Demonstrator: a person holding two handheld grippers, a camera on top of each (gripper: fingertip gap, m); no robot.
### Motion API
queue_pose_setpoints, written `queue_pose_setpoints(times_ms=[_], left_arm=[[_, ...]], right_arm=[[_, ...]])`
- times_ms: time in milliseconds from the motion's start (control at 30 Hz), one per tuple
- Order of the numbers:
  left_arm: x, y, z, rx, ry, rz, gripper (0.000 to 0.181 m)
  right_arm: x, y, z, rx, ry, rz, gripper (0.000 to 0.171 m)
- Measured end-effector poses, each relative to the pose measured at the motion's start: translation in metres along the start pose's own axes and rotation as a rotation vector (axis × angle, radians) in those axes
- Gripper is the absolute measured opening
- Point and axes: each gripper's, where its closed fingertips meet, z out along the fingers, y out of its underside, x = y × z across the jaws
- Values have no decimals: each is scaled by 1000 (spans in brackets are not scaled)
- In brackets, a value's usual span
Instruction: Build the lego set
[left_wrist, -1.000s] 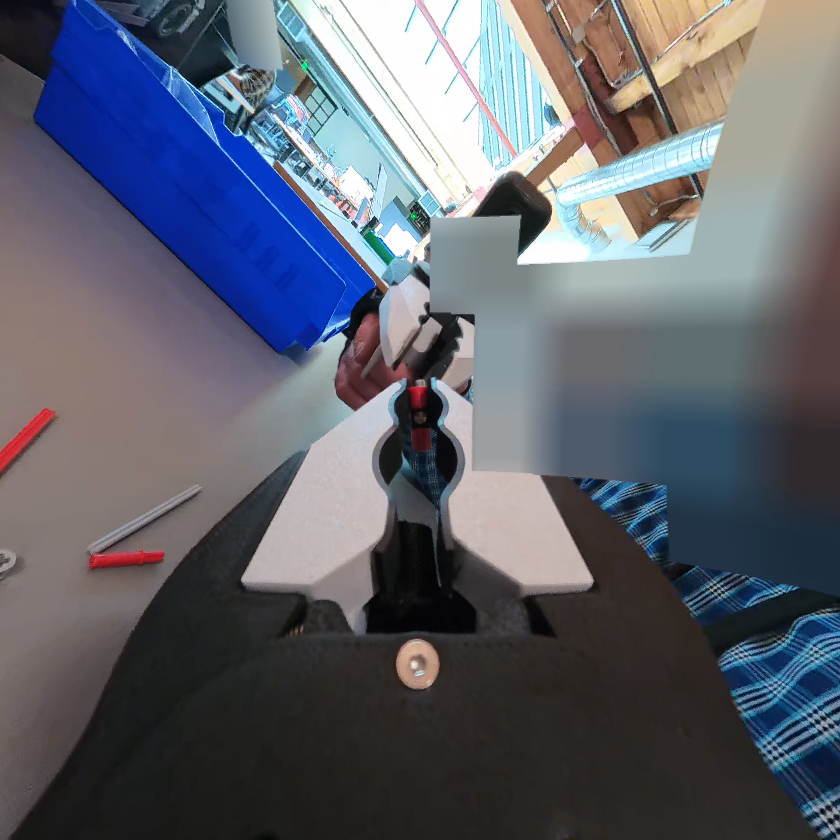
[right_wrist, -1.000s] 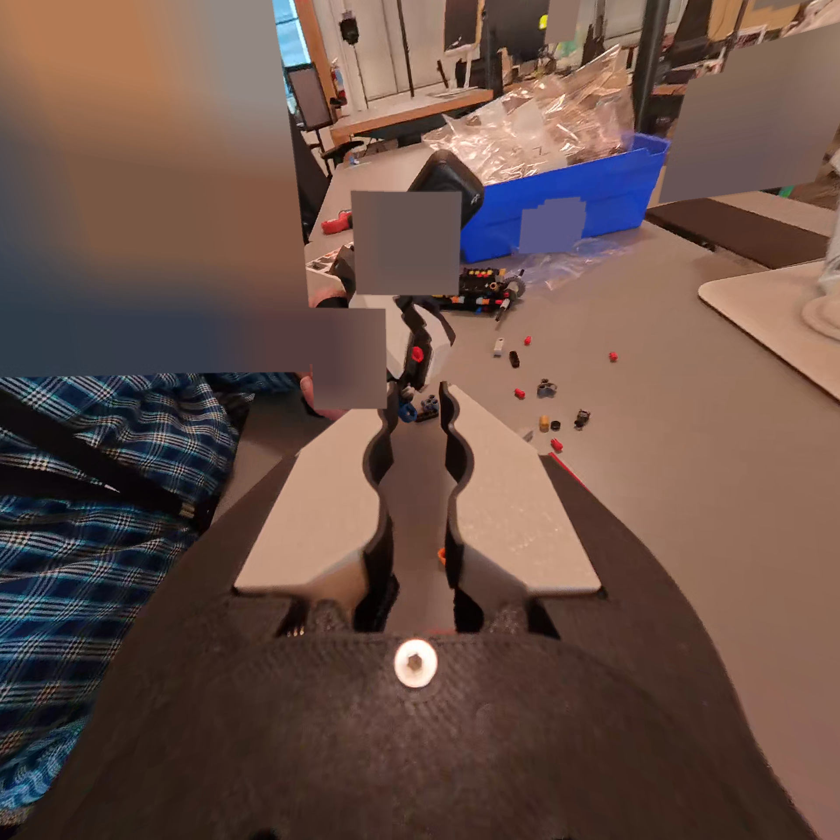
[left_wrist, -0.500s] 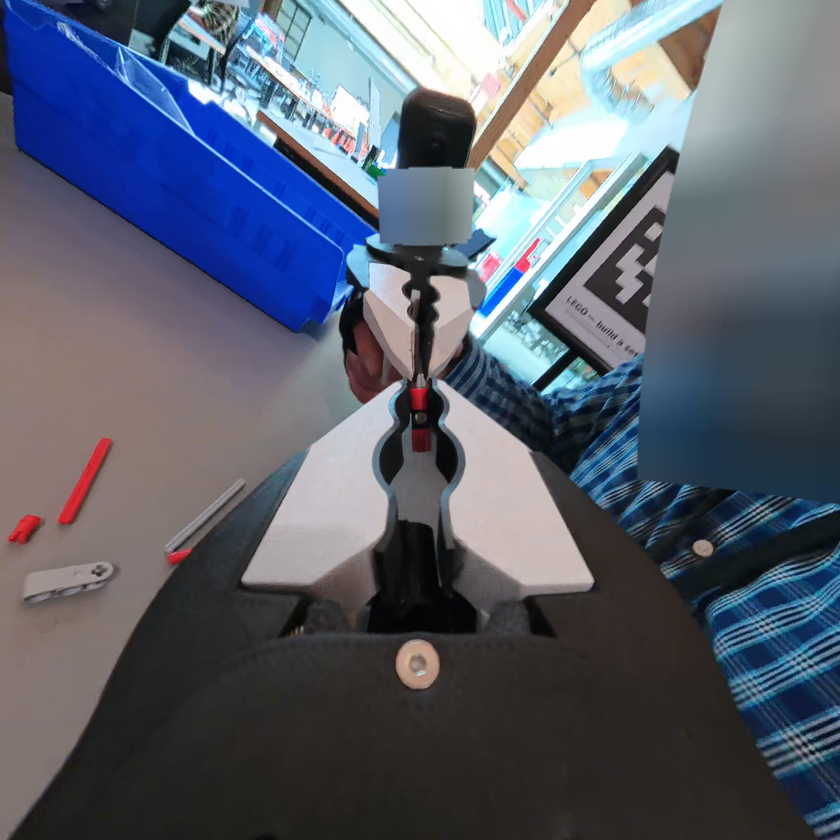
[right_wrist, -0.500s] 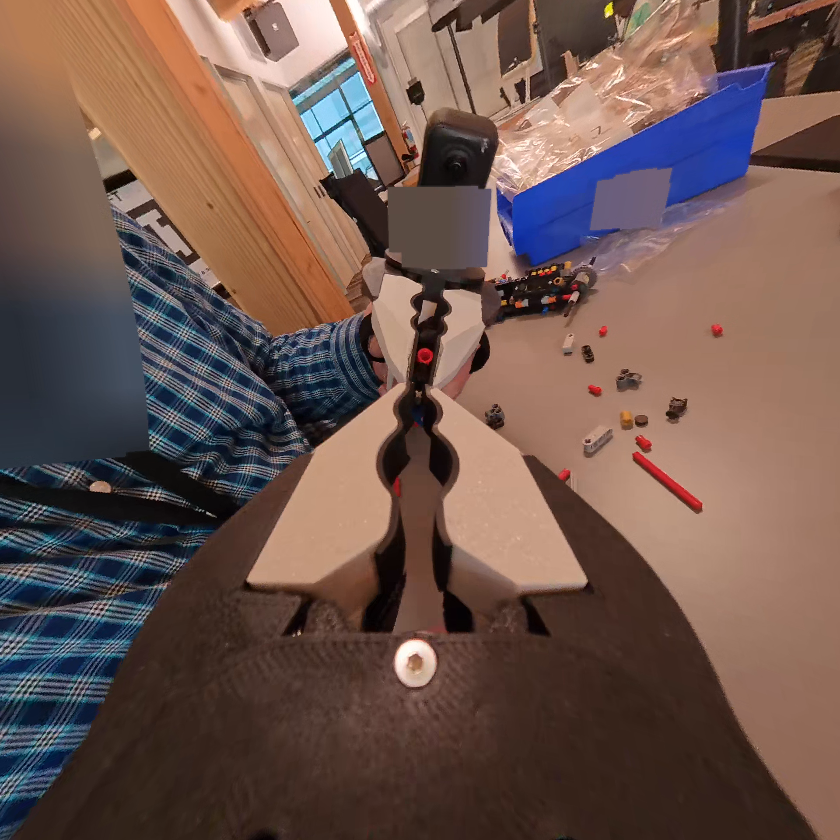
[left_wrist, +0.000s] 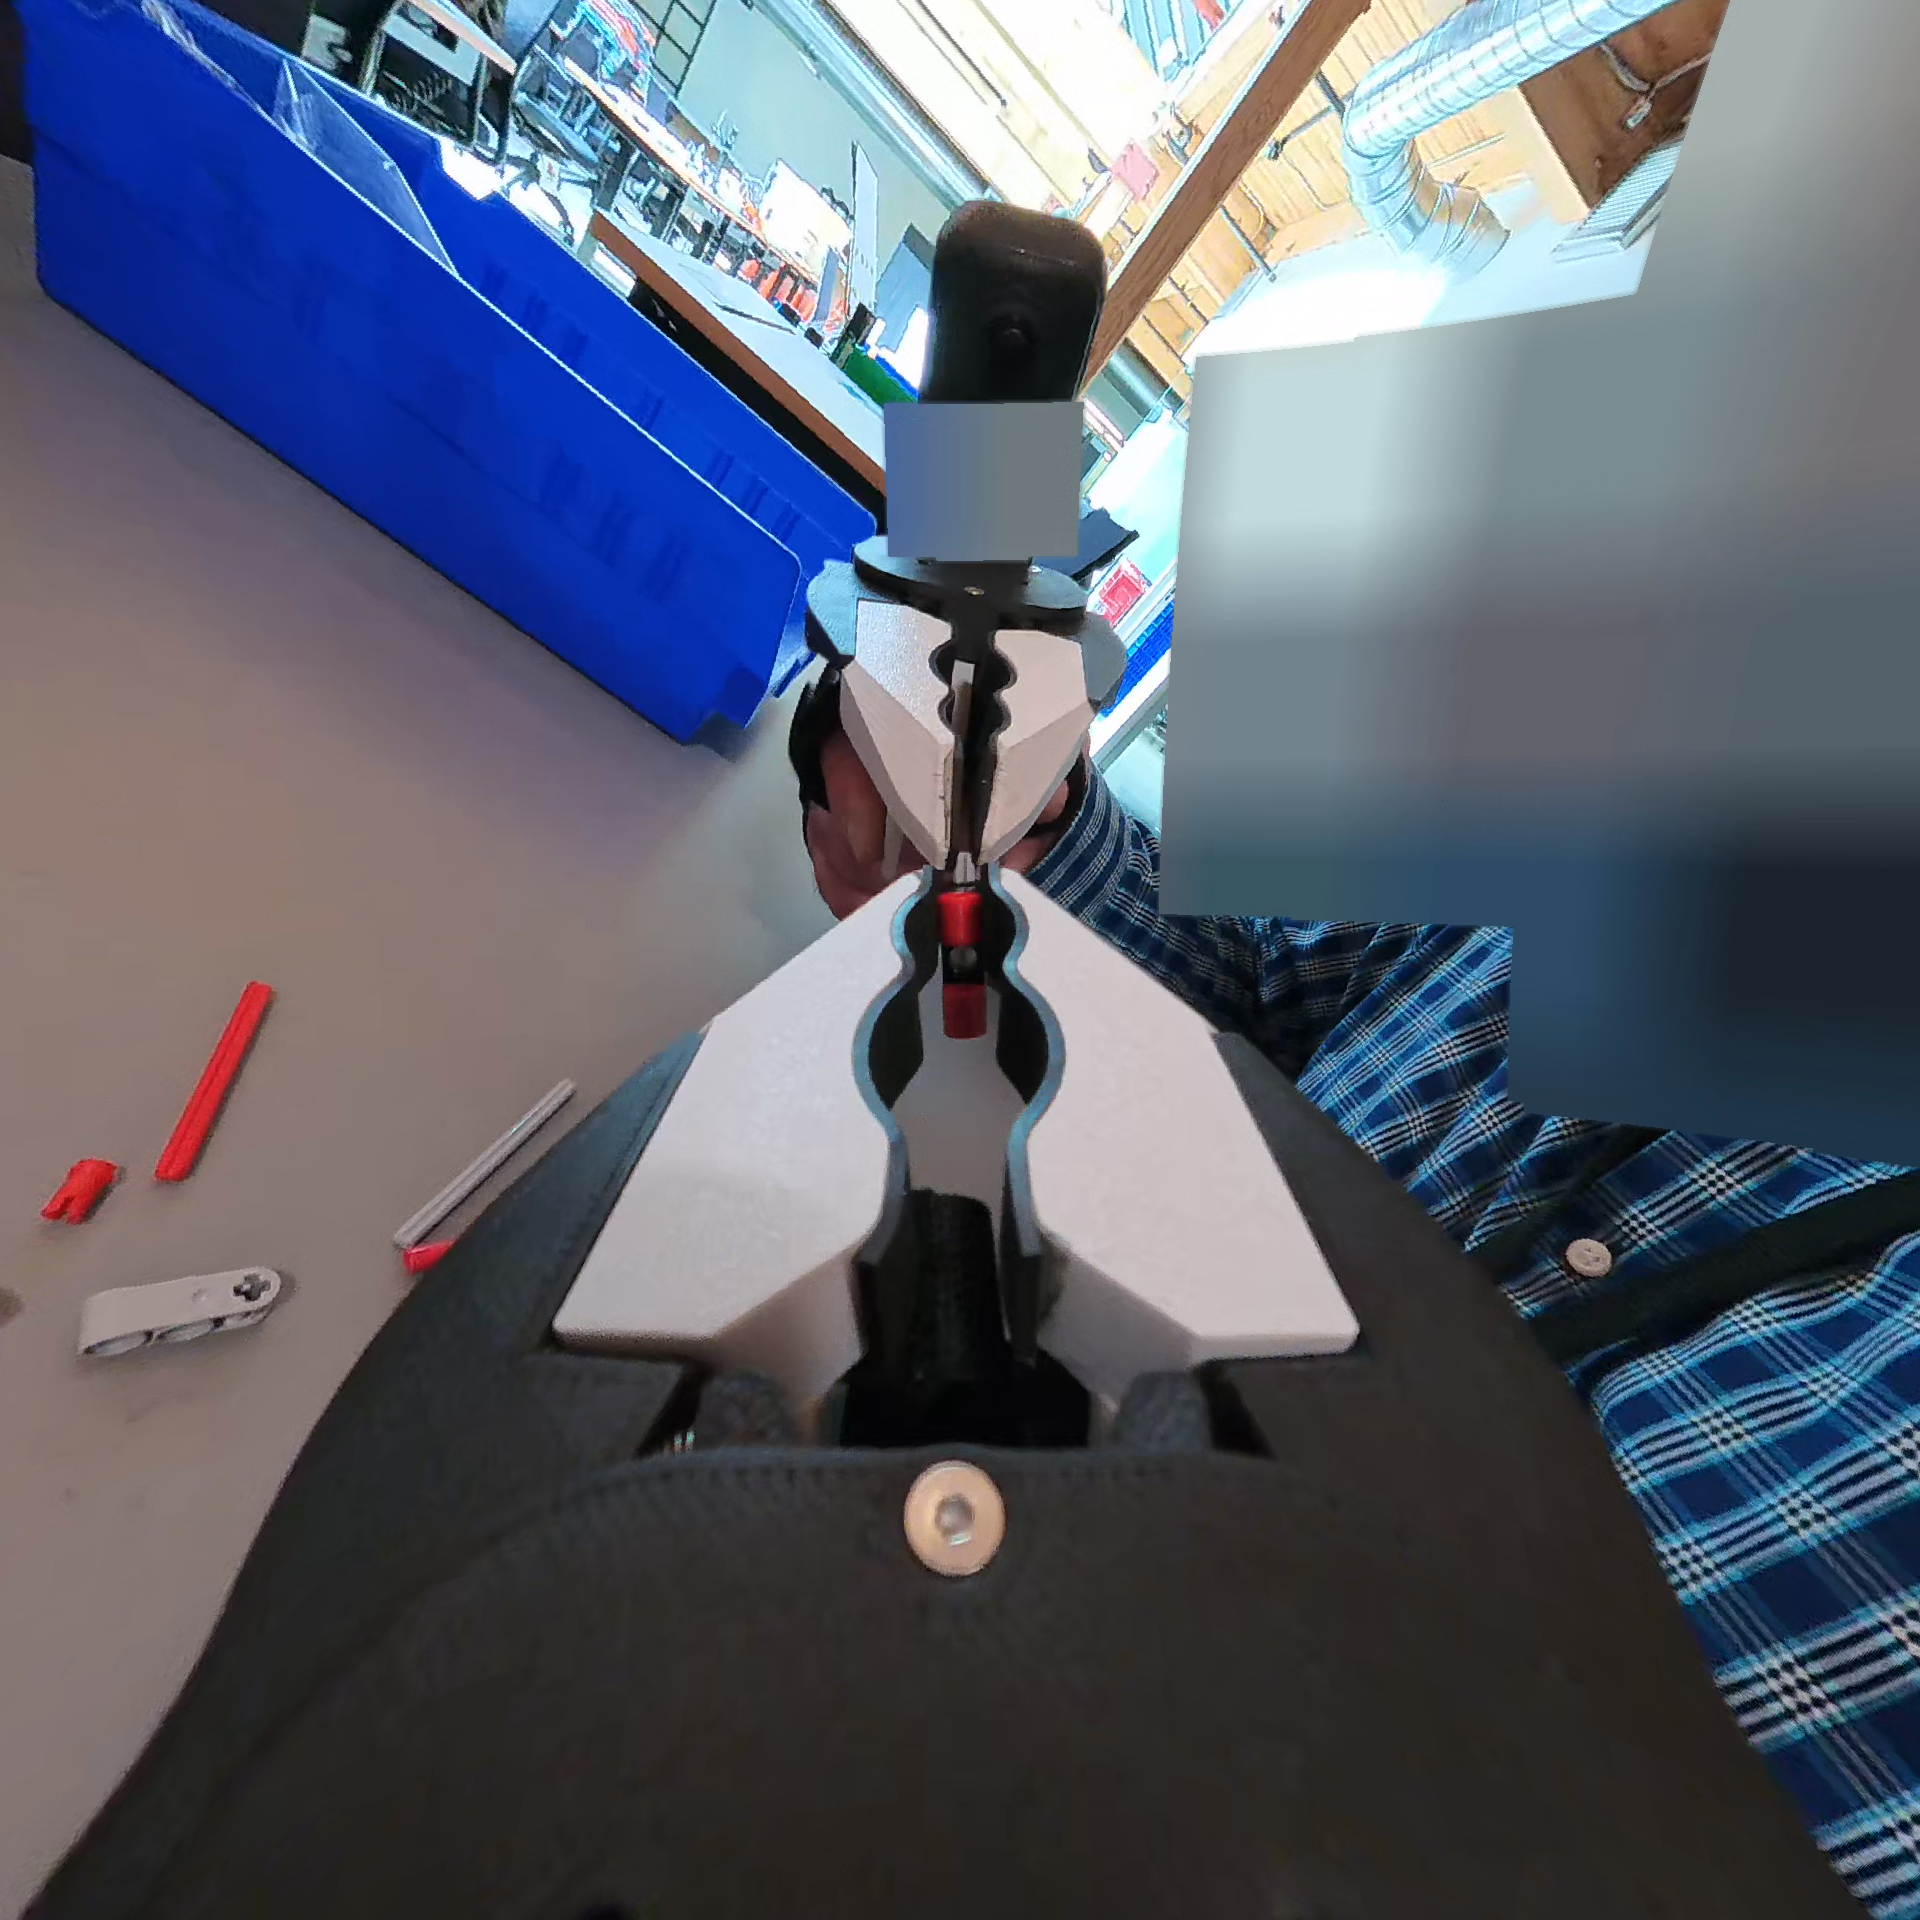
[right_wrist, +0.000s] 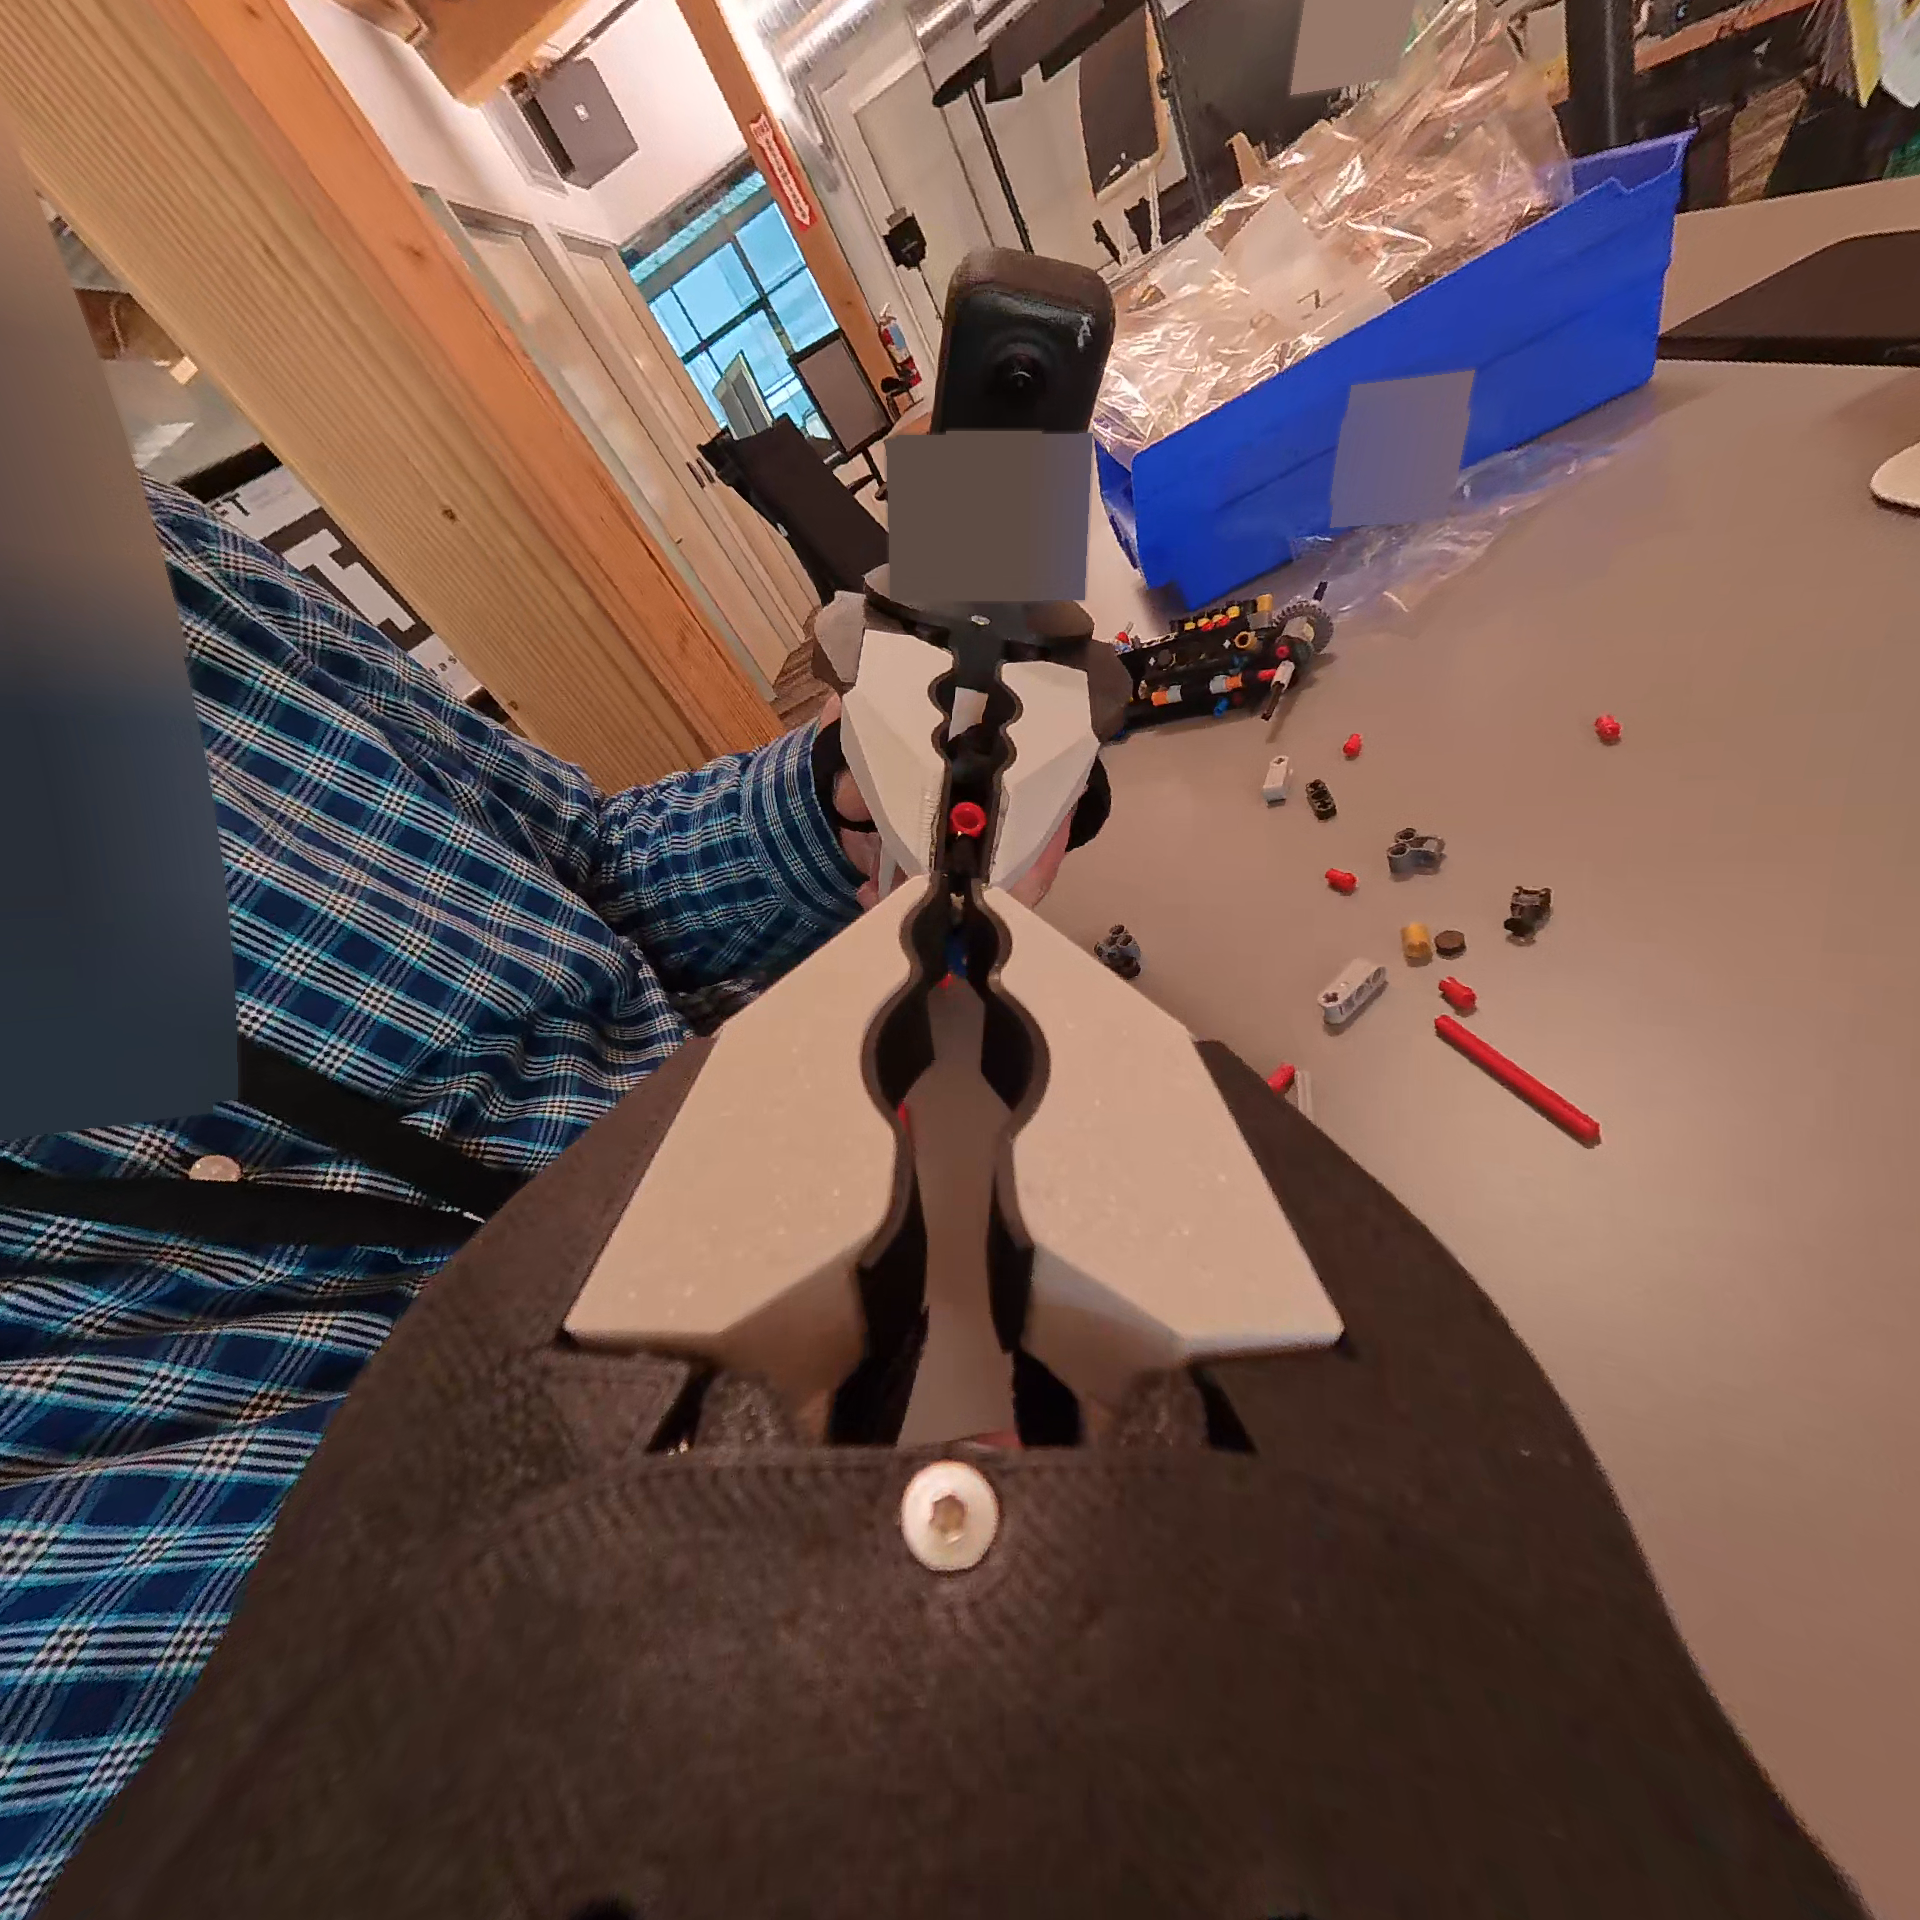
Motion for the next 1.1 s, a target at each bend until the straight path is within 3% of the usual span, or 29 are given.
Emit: queue_pose_setpoints(times_ms=[333, 433, 500, 600, 700, 900, 967, 1100], left_arm=[[-4, -4, 1, 45, -14, -4, 6], [-8, -17, -4, 142, -7, -47, 6], [-12, -23, -8, 192, -9, -81, 5], [-16, -29, -10, 240, -4, -131, 6], [-19, -33, -9, 288, -4, -176, 6], [-19, -33, -3, 327, 14, -231, 5], [-20, -33, -3, 331, 9, -235, 5], [-22, -34, -3, 347, -9, -229, 5]], right_arm=[[4, 0, 0, -32, 16, 19, 0], [9, -7, -4, -6, 69, -1, 20], [9, -7, -5, -25, 144, -124, 32], [11, -6, -5, -98, 315, -384, 36], [15, -5, 0, -158, 413, -506, 43], [26, -7, 8, -207, 545, -666, 31], [29, -8, 7, -211, 556, -663, 22], [31, -7, 6, -221, 564, -652, 21]])
